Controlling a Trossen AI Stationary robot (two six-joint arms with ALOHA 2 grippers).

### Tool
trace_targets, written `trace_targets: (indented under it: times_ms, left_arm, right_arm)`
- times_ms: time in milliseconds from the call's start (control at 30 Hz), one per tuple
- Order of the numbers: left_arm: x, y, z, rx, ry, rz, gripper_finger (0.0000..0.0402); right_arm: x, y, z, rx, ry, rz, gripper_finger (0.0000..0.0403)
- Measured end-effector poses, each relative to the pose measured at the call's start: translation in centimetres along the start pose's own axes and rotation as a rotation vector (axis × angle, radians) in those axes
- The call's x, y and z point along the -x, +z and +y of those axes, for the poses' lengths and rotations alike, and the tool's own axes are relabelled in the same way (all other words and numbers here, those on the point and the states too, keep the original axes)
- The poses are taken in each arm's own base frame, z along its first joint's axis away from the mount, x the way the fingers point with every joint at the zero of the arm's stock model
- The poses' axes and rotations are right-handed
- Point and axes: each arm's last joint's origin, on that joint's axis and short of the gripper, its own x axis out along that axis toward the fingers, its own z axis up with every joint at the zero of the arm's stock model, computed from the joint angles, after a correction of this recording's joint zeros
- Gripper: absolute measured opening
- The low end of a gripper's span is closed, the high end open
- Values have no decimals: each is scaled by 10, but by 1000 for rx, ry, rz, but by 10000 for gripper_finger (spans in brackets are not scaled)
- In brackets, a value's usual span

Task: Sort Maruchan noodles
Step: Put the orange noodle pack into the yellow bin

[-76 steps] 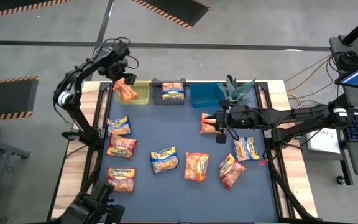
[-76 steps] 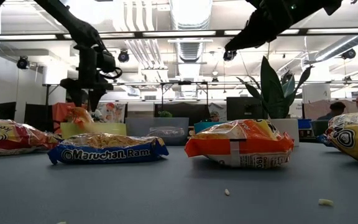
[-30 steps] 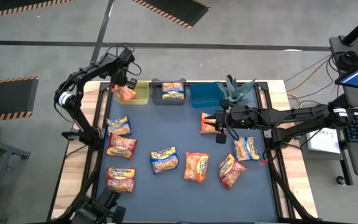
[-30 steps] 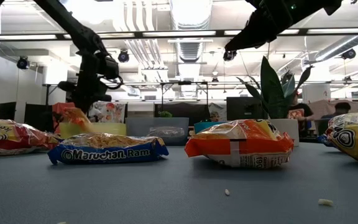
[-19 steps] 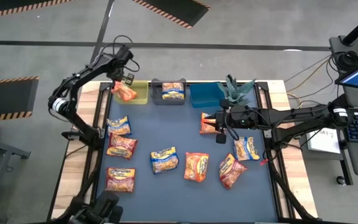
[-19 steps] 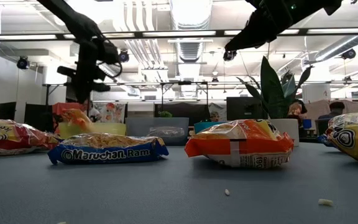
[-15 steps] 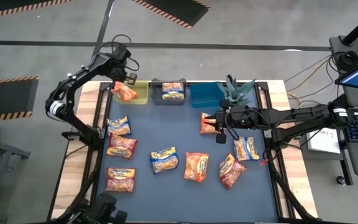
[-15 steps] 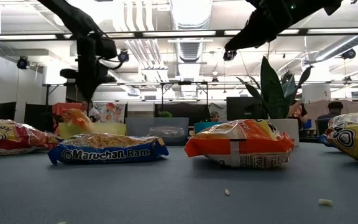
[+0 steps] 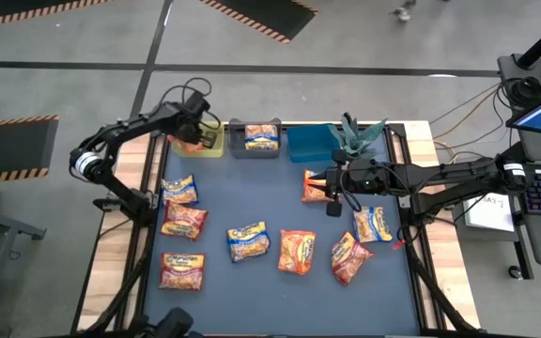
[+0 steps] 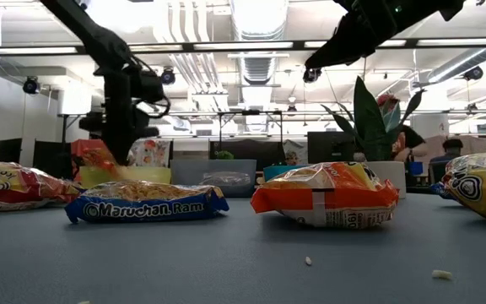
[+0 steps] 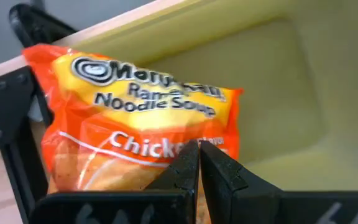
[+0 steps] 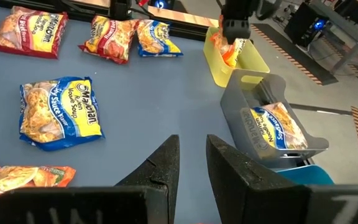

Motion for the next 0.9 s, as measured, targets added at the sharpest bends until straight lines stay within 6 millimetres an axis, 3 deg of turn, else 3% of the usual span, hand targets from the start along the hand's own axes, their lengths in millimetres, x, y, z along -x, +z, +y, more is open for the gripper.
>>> trace_targets:
  times_ms: [333,700,900]
  left_arm:
    - [-23,-18,-2,28,-9,-7,0]
    - [-22,-25,1,38,83,38,0]
    - [-8,-21,-2,20,56,-16,0]
  right_arm:
    - [0,1,0,9,-1,-7,68]
    - [0,1,0,8,-1,-7,68]
    - [0,1,0,8,-2,-7,68]
